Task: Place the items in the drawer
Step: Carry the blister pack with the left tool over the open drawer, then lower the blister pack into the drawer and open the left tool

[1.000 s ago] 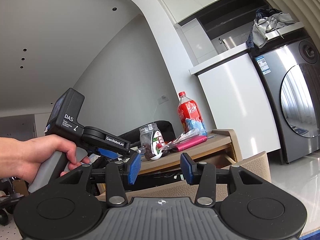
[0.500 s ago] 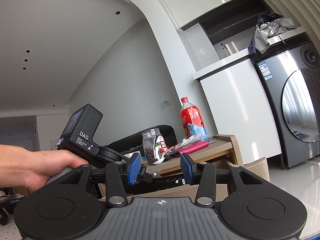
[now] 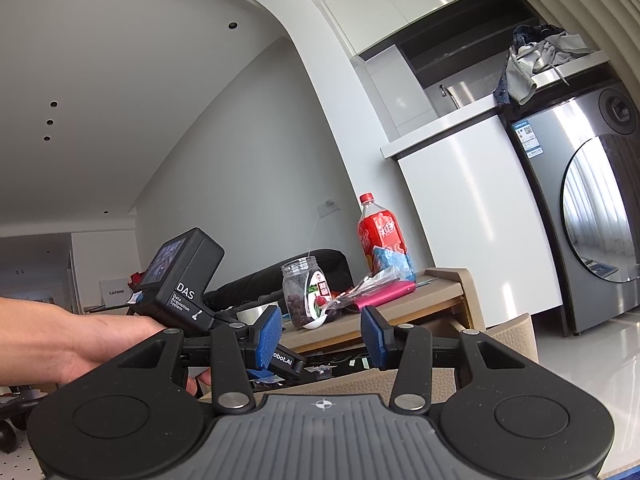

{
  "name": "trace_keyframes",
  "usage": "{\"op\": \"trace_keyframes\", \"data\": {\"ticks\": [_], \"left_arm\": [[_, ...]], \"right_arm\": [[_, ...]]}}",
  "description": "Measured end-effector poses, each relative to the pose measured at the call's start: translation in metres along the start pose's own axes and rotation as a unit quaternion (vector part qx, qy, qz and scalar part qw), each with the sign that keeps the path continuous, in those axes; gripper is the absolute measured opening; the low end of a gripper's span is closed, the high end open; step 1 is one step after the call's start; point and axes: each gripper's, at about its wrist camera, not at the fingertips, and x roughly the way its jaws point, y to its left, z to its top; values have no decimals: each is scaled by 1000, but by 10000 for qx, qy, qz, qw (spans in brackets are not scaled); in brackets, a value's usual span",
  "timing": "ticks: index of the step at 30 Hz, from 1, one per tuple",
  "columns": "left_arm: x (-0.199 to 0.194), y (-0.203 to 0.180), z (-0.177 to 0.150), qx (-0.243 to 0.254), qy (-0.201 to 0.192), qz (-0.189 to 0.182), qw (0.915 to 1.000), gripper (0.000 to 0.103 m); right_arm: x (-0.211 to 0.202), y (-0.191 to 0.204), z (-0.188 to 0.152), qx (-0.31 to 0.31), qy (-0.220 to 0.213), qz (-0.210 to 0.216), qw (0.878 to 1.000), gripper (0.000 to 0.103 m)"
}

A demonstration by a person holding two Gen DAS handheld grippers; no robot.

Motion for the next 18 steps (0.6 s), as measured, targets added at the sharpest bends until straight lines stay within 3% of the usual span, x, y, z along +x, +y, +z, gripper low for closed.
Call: {"op": "trace_keyframes", "data": {"ticks": [8, 18], "left_arm": [[6, 0, -1, 2, 152, -54, 9999, 65], [3, 5, -3, -155, 2, -105, 9998, 65]], "right_arm": [[2, -1, 0, -2, 15, -22, 10000, 48], [3, 1, -2, -57, 48, -11, 10000, 48]]}}
